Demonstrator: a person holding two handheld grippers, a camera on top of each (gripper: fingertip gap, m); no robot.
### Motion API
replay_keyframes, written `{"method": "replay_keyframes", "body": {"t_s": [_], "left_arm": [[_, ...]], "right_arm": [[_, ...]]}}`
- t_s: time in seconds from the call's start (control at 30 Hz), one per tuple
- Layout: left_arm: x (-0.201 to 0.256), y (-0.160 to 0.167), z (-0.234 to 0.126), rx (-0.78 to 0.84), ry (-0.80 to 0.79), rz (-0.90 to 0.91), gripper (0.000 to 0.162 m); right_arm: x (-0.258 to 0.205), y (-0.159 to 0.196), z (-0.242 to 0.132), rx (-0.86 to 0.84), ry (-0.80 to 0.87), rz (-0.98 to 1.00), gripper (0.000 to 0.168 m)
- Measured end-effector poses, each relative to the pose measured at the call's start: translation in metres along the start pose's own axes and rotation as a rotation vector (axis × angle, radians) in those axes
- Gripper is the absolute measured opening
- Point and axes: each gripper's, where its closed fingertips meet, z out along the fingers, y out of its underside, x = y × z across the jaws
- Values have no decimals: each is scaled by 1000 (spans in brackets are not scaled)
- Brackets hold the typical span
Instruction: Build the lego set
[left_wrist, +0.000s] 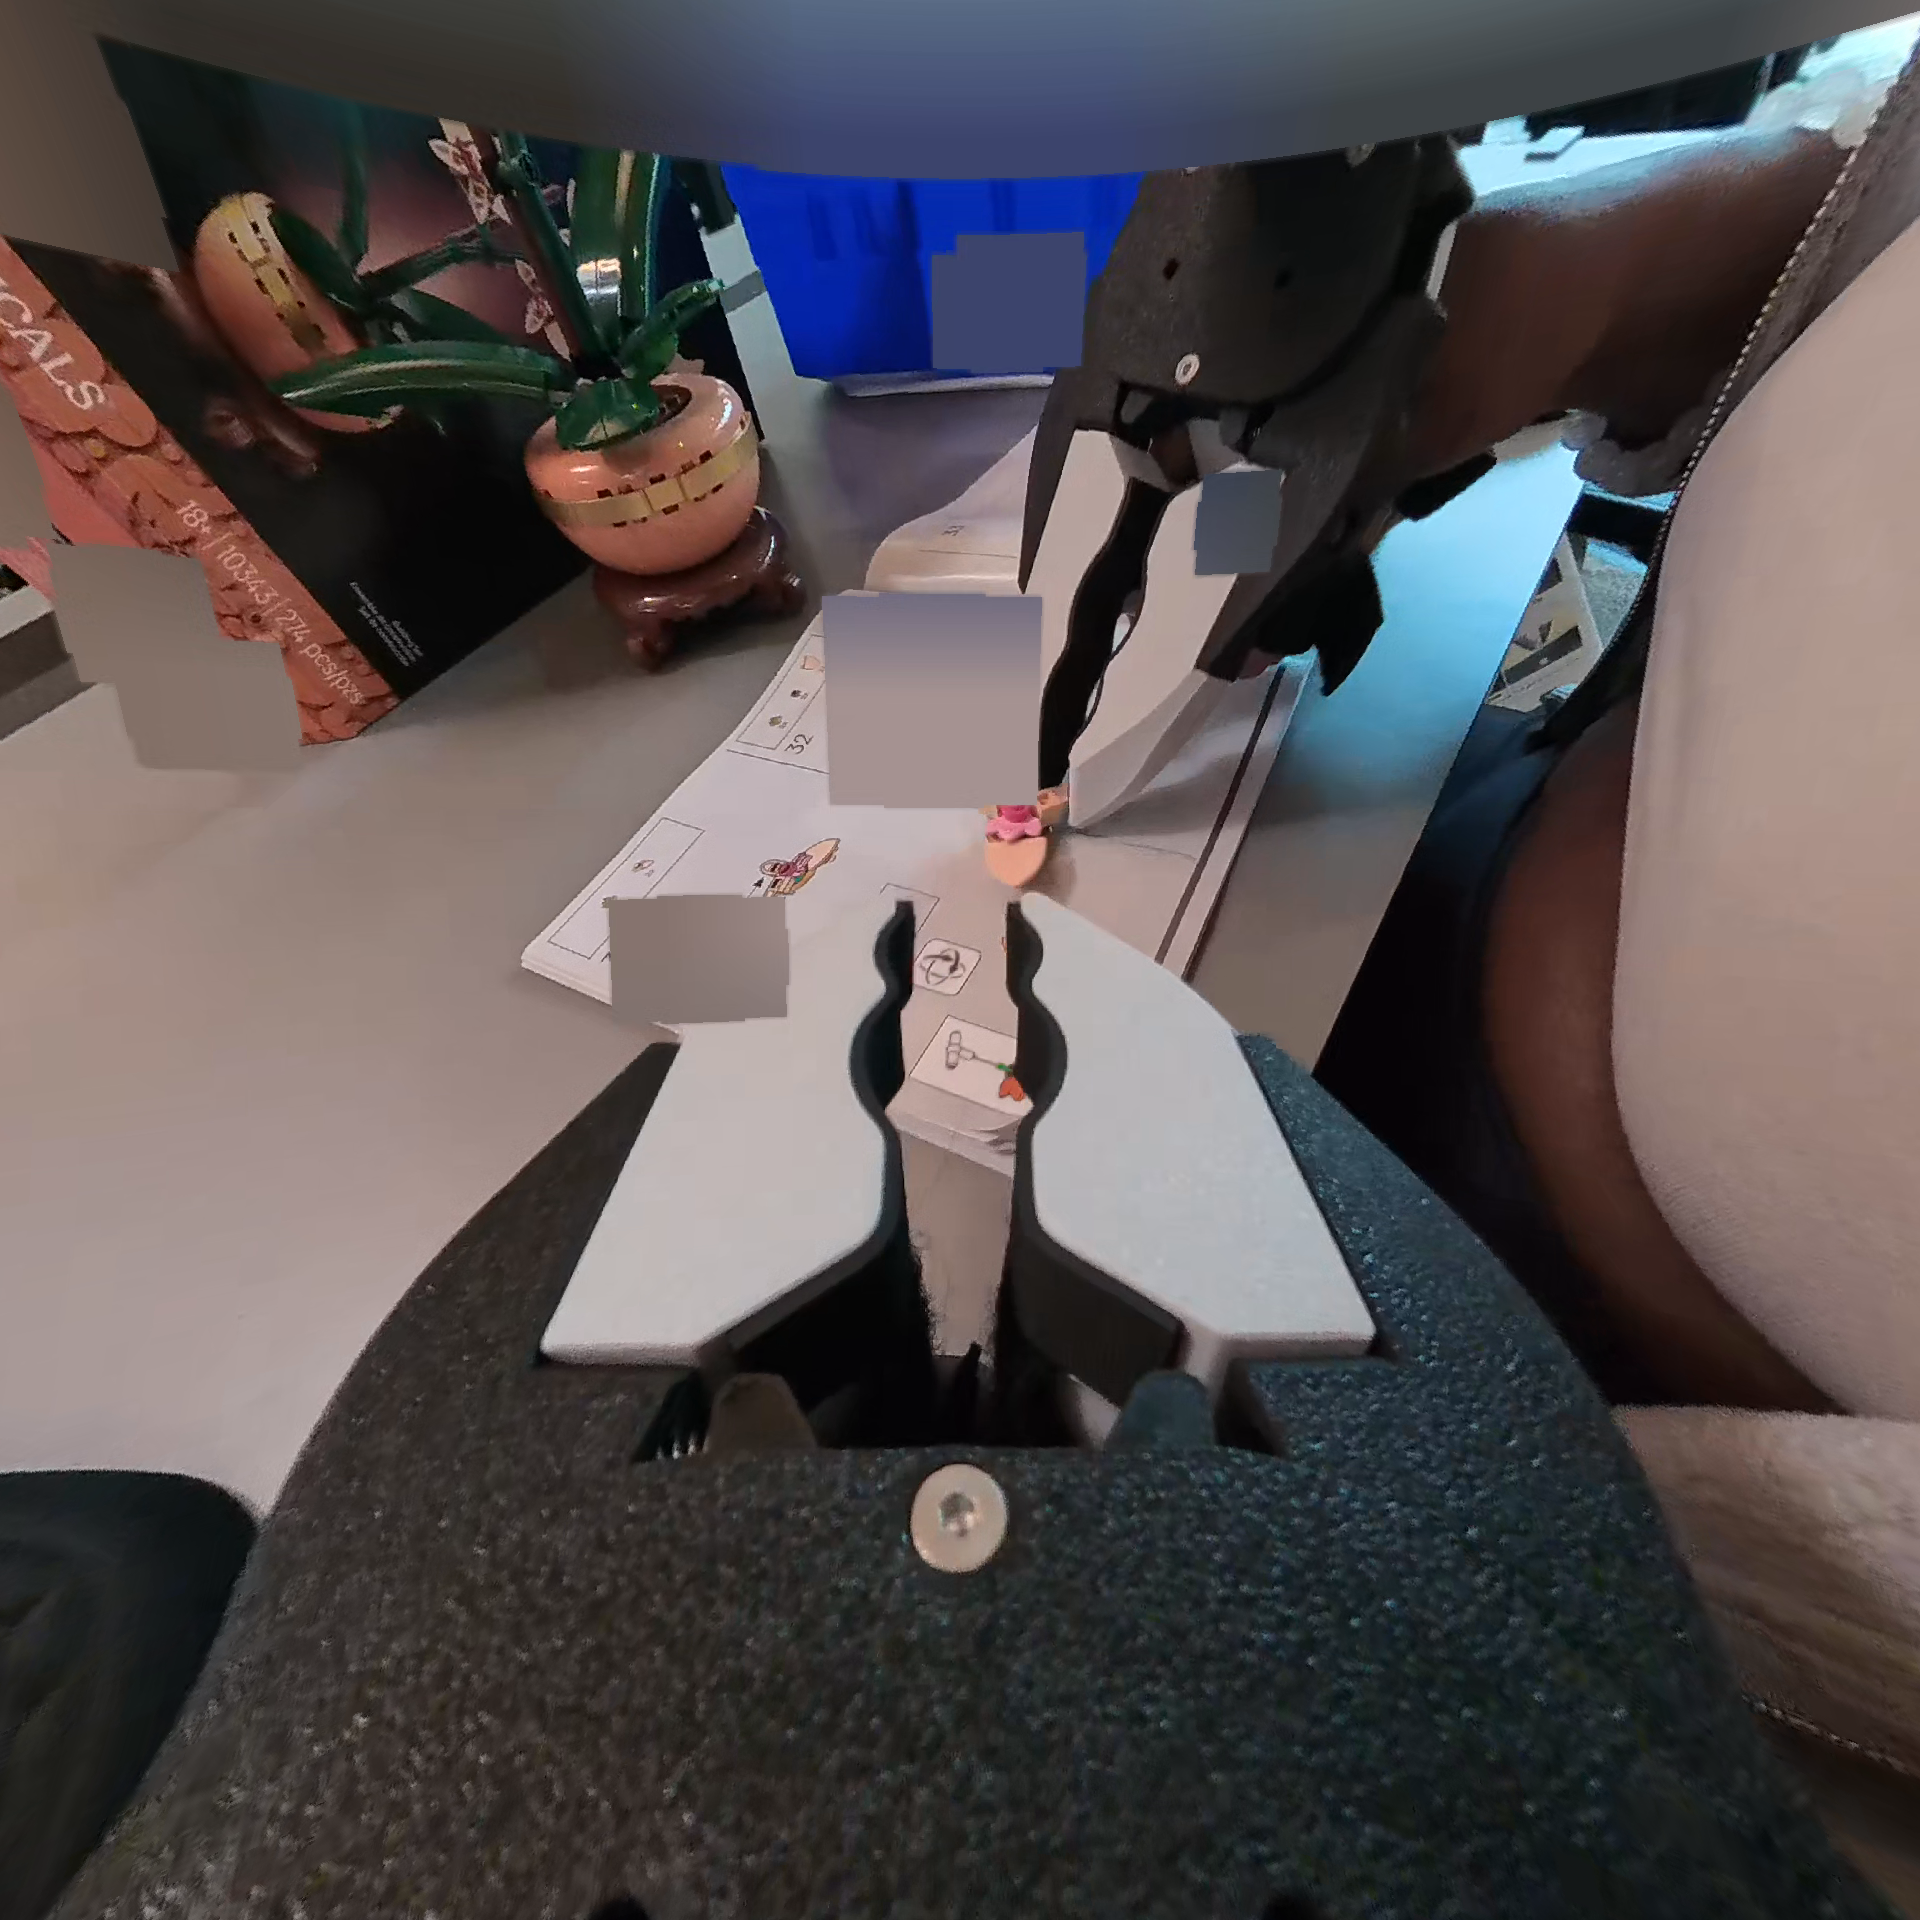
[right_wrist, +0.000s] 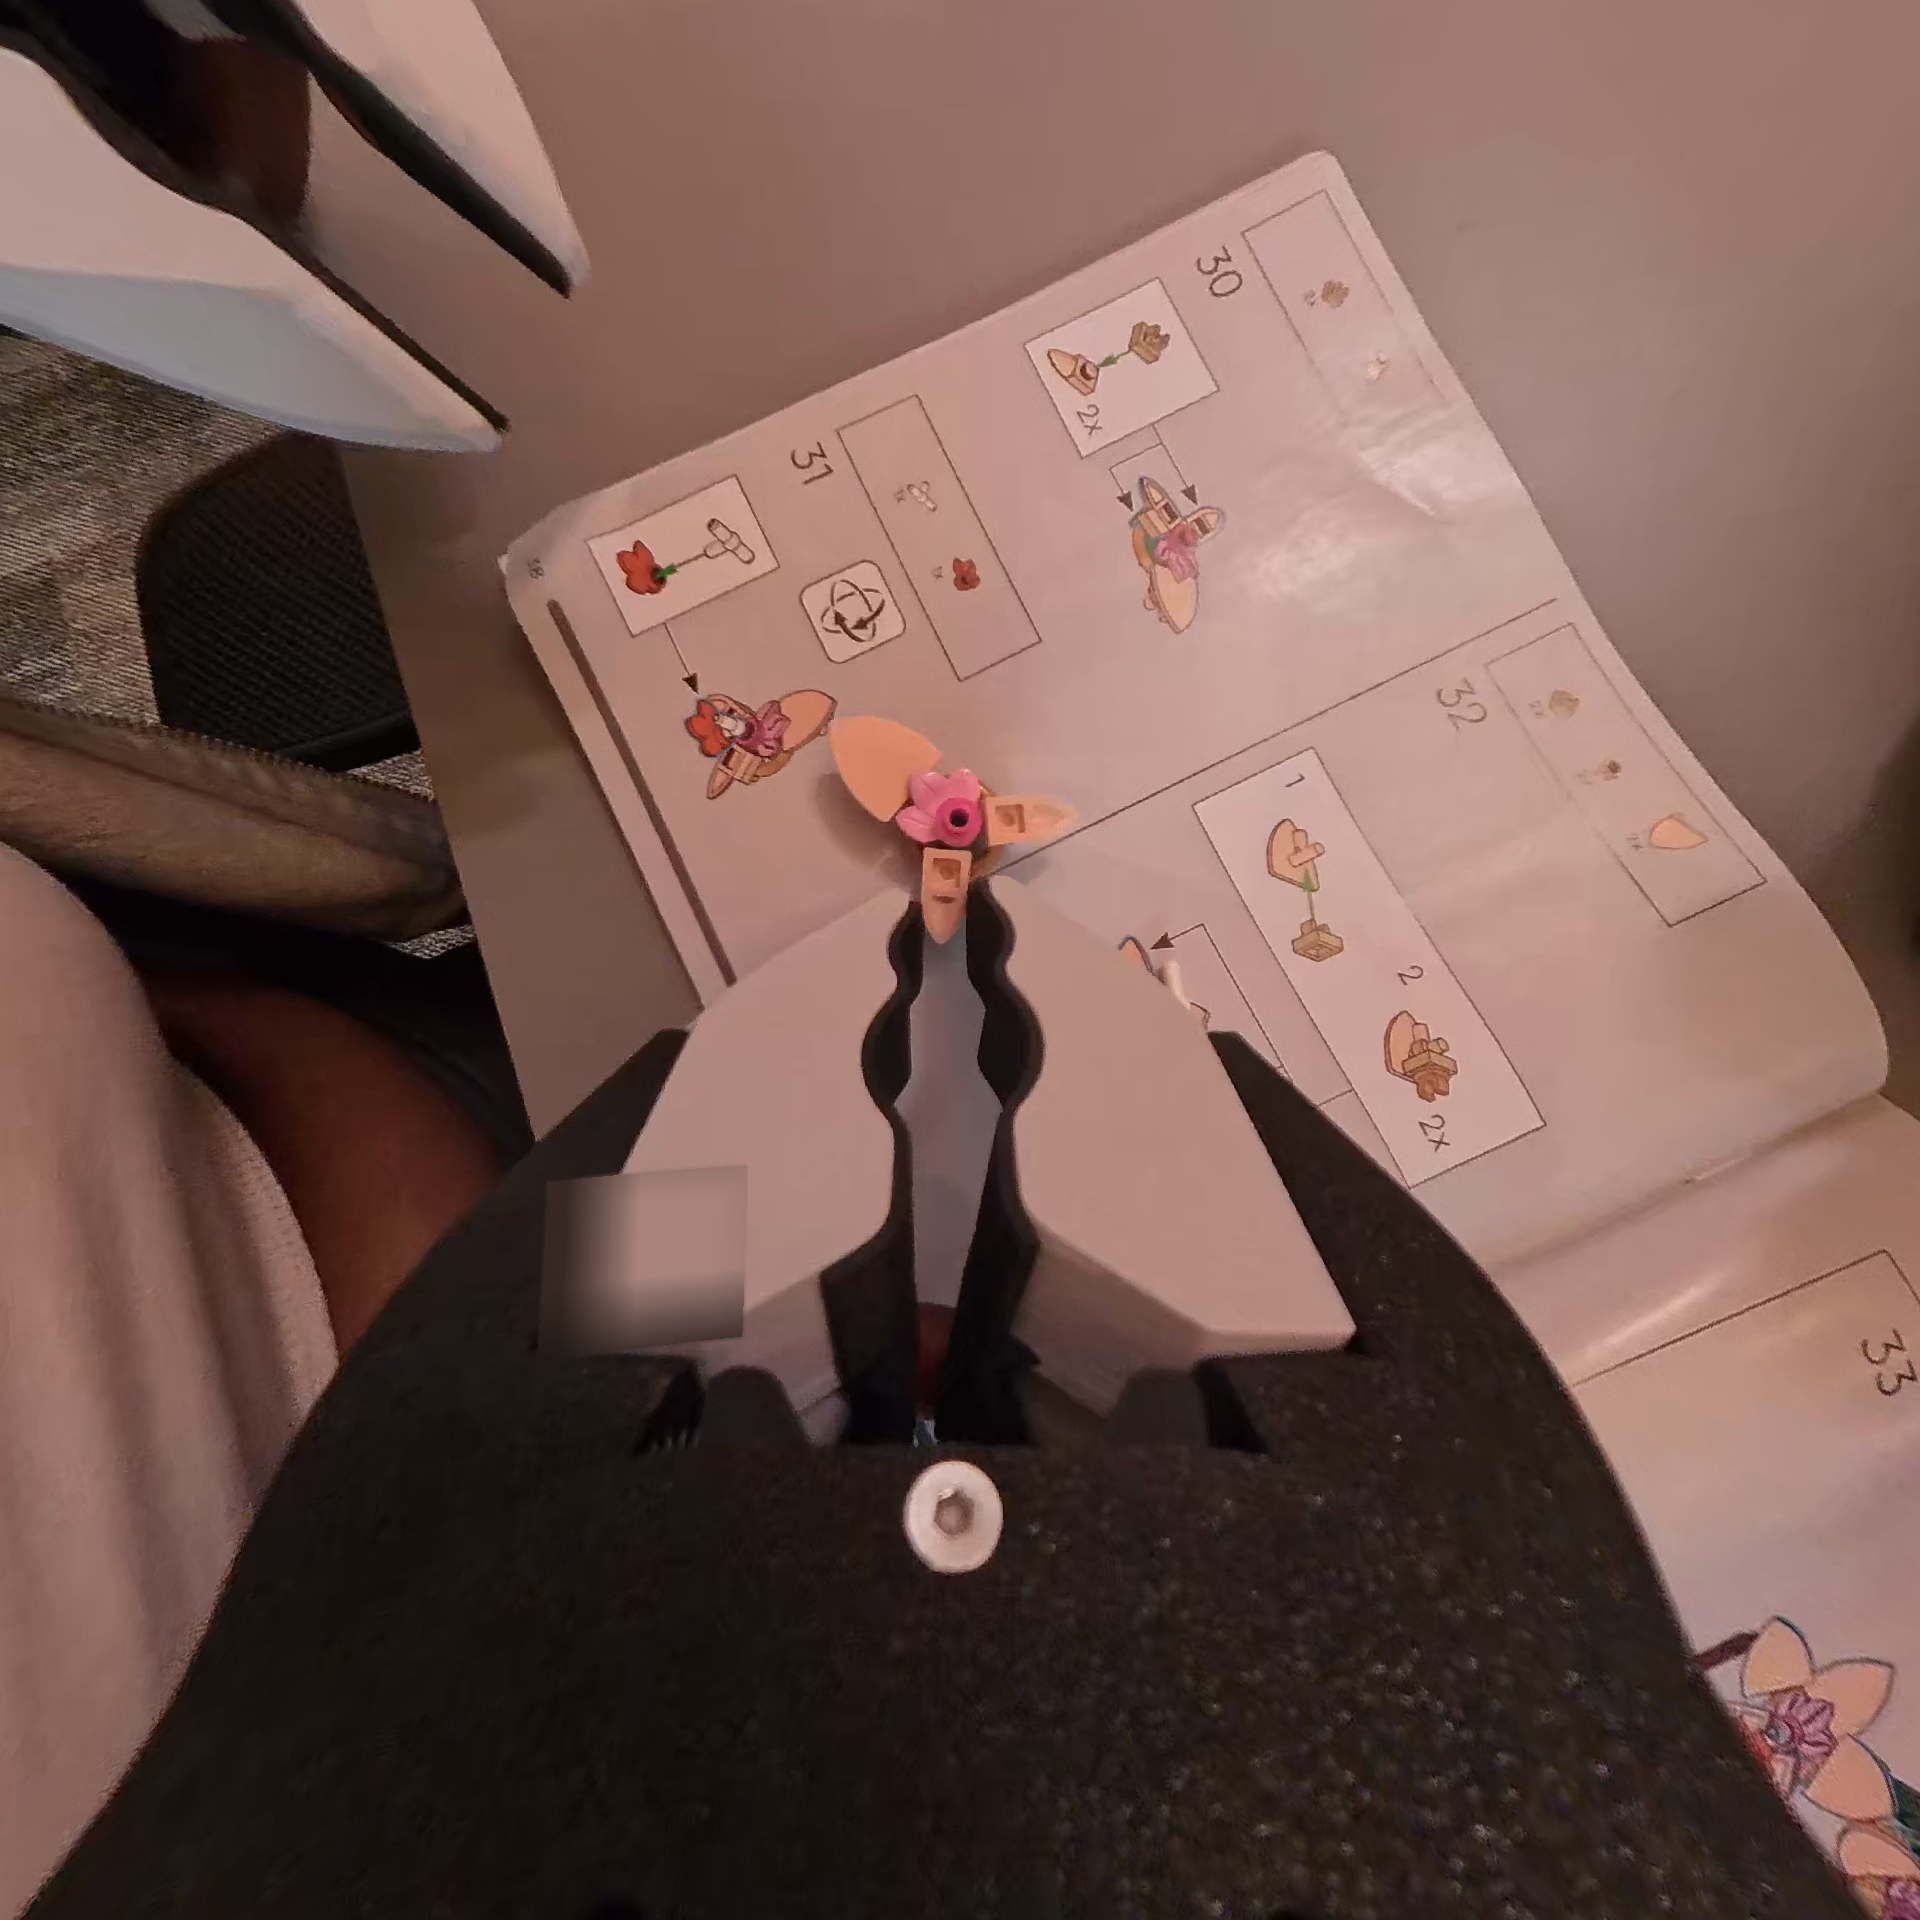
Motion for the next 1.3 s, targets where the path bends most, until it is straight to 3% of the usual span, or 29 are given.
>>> {"method": "replay_keyframes", "body": {"t_s": [0.03, 0.4, 0.67, 1.13, 1.3], "left_arm": [[0, 2, 1, -7, -3, 3, 16], [7, 20, 8, -130, -23, 171, 19], [-4, 34, 2, -275, -154, 577, 21], [-1, -15, -19, -41, -118, 491, 28], [-2, 5, -12, -154, -127, 574, 29]], "right_arm": [[-1, 0, 0, 0, -4, -6, 8], [0, -3, -3, 32, -35, -9, 7], [-4, -7, -6, 47, -101, 1, 7], [-6, -17, -22, 70, -258, 30, 7], [-7, -14, -26, 56, -278, 23, 7]]}}
